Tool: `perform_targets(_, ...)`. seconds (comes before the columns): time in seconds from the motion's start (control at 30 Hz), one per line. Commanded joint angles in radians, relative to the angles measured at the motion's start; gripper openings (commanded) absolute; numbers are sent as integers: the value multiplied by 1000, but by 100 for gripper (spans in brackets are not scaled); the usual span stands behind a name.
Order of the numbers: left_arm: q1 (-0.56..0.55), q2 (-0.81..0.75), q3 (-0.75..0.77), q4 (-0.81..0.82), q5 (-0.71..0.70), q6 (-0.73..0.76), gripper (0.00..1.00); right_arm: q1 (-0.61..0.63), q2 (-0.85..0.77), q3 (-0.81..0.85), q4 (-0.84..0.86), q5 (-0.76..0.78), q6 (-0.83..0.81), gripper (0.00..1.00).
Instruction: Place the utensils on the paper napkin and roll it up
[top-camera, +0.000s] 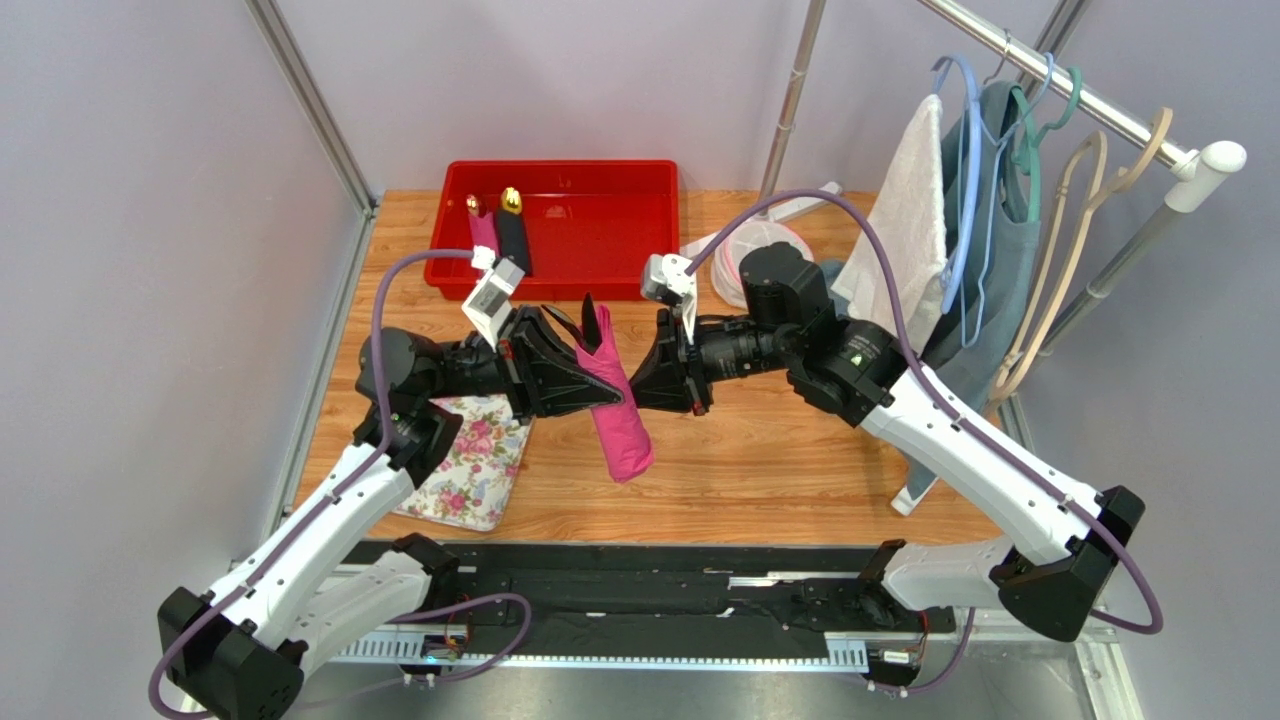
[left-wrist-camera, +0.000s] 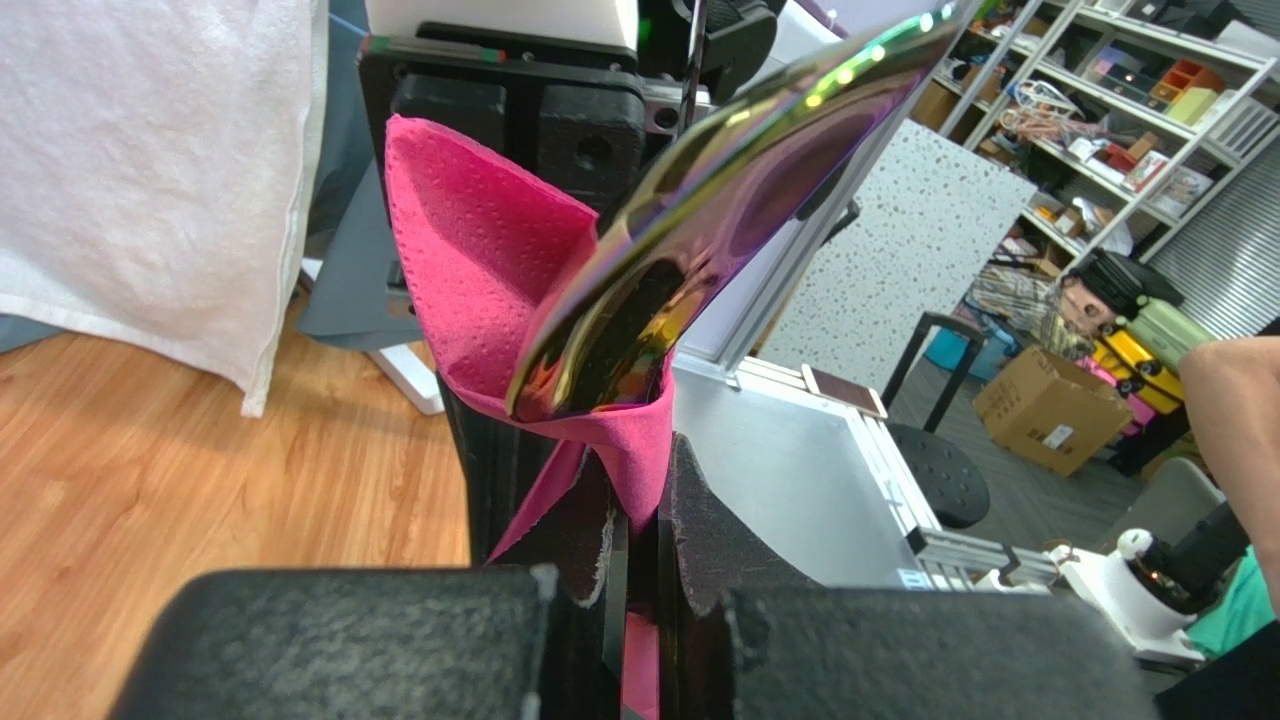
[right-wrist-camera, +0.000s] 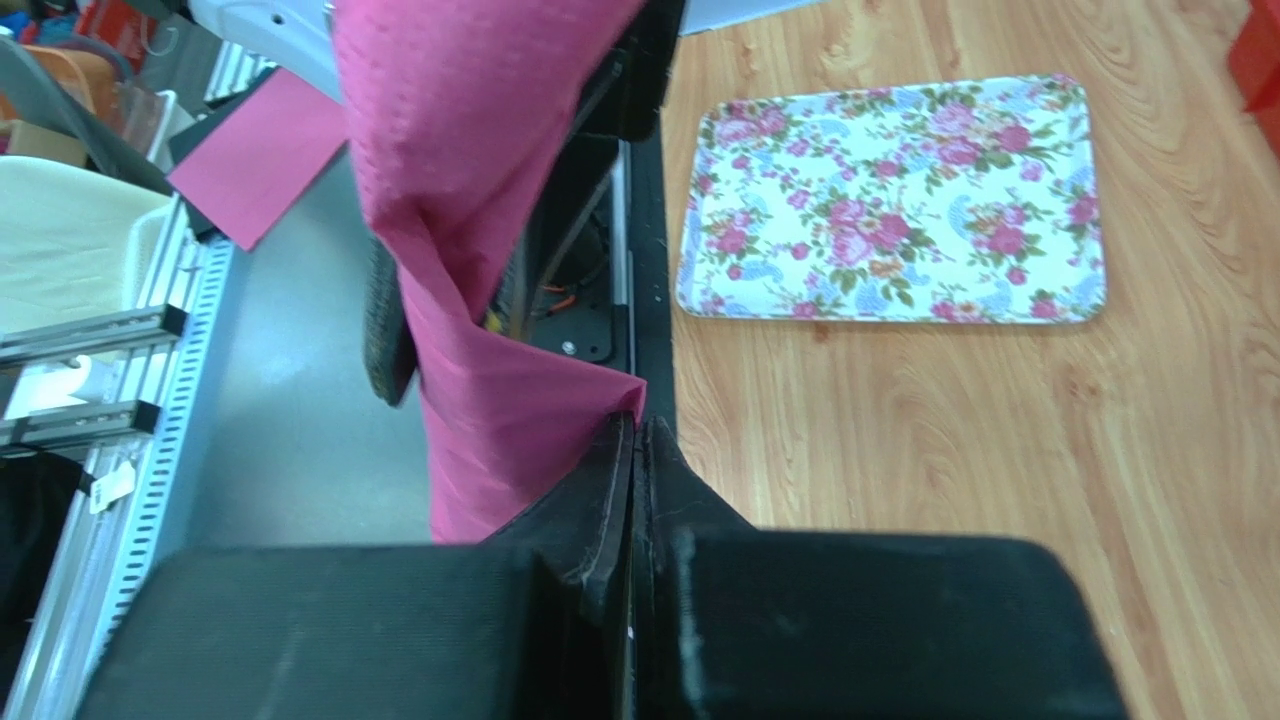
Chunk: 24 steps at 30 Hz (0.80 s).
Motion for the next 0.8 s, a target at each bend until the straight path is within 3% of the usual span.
perform_targets(0.0, -8, -4, 61, 100, -37, -22, 0, 33, 5, -38, 132, -18, 86, 0)
perform_targets(0.23, -7, -10, 56, 31, -77, -8, 0, 30, -14, -41, 128, 31, 102, 0)
perform_targets(0.33, 9, -8, 52, -22, -110, 8, 0, 7, -15, 3, 23, 122, 51, 14)
perform_targets(0.37, 21, -8, 53, -46, -120, 19, 0, -1, -17, 16, -38, 154, 31, 23)
perform_targets(0.6, 64, -8, 53, -236, -239, 156, 0, -177, -64, 106, -202, 307, 20, 31)
perform_targets(0.77, 64, 6, 75, -325, -302, 215, 0, -203, -98, 152, -276, 325, -24, 36)
